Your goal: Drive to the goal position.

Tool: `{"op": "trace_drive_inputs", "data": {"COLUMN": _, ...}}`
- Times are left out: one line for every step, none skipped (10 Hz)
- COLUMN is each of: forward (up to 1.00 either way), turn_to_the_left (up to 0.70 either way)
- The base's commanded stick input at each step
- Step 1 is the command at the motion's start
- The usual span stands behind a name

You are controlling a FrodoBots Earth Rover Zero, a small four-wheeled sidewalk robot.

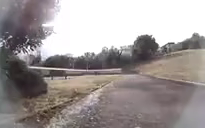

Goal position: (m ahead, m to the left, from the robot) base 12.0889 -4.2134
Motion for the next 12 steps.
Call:
{"op": "trace_drive_inputs", "data": {"forward": 0.70, "turn_to_the_left": -0.01}}
{"op": "trace_drive_inputs", "data": {"forward": 0.70, "turn_to_the_left": -0.01}}
{"op": "trace_drive_inputs", "data": {"forward": 0.70, "turn_to_the_left": -0.01}}
{"op": "trace_drive_inputs", "data": {"forward": 0.70, "turn_to_the_left": -0.01}}
{"op": "trace_drive_inputs", "data": {"forward": 0.70, "turn_to_the_left": -0.01}}
{"op": "trace_drive_inputs", "data": {"forward": 0.70, "turn_to_the_left": -0.01}}
{"op": "trace_drive_inputs", "data": {"forward": 0.70, "turn_to_the_left": -0.01}}
{"op": "trace_drive_inputs", "data": {"forward": 0.70, "turn_to_the_left": -0.01}}
{"op": "trace_drive_inputs", "data": {"forward": 0.70, "turn_to_the_left": -0.01}}
{"op": "trace_drive_inputs", "data": {"forward": 0.70, "turn_to_the_left": 0.00}}
{"op": "trace_drive_inputs", "data": {"forward": 0.70, "turn_to_the_left": 0.00}}
{"op": "trace_drive_inputs", "data": {"forward": 0.70, "turn_to_the_left": 0.00}}
